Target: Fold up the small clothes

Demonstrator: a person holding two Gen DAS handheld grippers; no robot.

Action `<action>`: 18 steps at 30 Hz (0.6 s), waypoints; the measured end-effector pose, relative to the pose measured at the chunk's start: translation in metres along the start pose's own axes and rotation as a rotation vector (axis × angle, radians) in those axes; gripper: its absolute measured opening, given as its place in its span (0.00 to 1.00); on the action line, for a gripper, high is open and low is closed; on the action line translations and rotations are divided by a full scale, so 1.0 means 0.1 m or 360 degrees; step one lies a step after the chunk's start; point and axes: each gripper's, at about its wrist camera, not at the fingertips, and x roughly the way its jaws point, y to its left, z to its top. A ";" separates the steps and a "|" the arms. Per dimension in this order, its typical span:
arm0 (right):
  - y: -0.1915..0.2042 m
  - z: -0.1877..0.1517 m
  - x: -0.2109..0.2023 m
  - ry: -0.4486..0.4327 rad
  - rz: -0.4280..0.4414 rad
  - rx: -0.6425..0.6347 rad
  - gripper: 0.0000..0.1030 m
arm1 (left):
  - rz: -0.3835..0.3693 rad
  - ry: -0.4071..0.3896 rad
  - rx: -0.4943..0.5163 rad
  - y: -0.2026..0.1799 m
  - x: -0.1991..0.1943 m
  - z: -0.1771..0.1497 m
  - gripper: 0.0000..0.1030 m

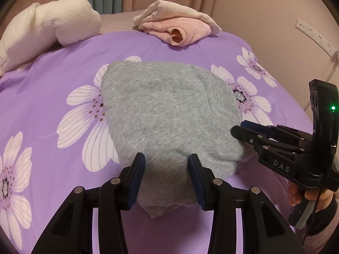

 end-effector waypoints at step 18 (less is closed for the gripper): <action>-0.05 -0.04 0.03 0.0047 0.0032 0.0052 0.33 | -0.0001 0.0010 -0.0025 0.03 0.01 -0.01 0.40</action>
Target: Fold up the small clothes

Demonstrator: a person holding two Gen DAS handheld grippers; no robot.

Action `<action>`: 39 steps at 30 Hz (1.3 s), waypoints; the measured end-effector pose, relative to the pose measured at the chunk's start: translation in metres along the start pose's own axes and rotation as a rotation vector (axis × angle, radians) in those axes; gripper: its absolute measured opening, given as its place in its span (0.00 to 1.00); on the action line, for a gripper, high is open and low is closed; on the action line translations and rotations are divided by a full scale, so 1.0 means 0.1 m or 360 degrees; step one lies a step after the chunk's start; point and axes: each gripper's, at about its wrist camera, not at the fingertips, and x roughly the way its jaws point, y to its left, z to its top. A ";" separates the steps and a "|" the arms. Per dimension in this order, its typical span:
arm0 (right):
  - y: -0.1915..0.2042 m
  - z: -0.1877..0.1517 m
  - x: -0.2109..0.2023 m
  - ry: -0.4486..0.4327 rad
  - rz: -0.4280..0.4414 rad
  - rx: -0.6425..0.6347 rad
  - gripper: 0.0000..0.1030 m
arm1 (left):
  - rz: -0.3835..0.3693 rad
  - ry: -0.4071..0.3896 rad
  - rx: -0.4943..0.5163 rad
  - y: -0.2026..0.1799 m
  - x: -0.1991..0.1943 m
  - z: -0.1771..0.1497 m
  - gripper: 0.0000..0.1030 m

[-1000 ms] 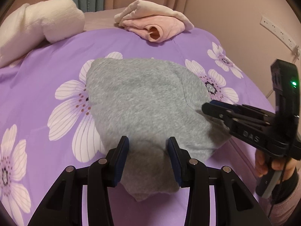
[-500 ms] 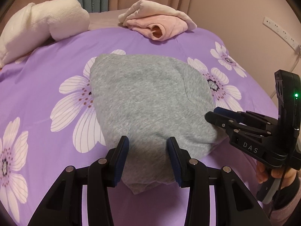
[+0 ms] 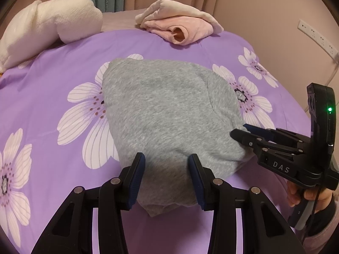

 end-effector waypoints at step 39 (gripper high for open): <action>-0.07 -0.09 -0.04 -0.0020 0.0056 0.0083 0.34 | 0.0001 -0.0041 -0.0088 0.05 -0.13 0.23 0.40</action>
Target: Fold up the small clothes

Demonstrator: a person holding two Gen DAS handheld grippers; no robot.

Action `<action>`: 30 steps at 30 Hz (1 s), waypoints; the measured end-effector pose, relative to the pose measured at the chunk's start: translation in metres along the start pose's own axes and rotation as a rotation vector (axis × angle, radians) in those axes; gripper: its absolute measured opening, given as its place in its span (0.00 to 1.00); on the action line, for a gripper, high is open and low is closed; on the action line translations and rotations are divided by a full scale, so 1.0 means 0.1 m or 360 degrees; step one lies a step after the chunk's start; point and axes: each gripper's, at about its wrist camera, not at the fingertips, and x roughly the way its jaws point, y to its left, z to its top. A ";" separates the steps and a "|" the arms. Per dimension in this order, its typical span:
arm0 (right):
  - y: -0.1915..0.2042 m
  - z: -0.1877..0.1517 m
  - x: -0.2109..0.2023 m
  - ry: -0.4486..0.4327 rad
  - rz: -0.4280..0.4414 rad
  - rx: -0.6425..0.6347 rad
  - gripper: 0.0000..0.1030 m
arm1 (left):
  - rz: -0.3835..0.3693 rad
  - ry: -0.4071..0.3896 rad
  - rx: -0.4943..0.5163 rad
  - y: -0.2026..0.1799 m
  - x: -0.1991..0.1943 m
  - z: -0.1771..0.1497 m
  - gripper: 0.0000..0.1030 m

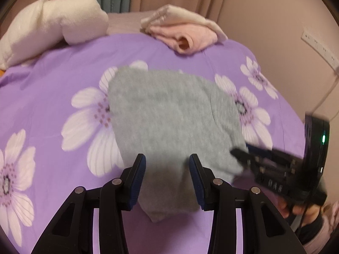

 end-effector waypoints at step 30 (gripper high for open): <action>-0.10 -0.29 -0.62 -0.0211 0.0172 0.0108 0.41 | 0.0168 0.0002 0.0123 -0.03 -0.06 -0.34 0.40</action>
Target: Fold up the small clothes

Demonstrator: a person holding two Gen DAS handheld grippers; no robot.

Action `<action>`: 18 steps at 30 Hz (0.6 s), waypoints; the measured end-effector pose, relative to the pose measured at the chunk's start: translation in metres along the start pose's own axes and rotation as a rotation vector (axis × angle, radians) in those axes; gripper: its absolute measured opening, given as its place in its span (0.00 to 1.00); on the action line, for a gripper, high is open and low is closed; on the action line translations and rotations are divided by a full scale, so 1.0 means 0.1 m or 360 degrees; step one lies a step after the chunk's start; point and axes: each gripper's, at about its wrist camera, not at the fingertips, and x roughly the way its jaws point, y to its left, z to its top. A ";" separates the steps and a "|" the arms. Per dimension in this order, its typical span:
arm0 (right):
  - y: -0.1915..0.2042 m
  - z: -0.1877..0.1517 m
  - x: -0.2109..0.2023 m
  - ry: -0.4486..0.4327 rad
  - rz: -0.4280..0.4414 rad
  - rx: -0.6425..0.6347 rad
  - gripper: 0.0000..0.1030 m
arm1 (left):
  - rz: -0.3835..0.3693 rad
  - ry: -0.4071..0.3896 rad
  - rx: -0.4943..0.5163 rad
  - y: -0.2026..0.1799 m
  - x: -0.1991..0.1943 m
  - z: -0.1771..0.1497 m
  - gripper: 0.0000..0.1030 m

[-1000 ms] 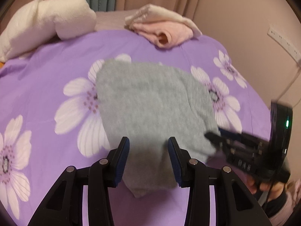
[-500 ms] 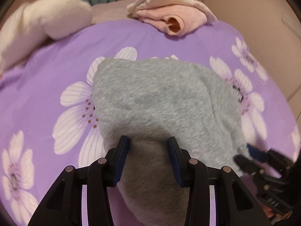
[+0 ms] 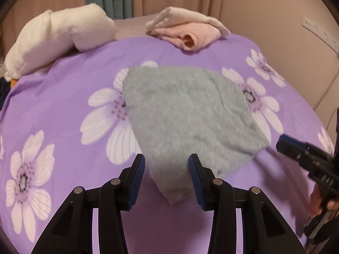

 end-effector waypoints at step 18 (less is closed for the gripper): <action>-0.36 -0.03 0.17 0.0089 0.0078 0.0361 0.58 | -0.0277 0.0125 -0.0280 0.18 0.16 -0.44 0.45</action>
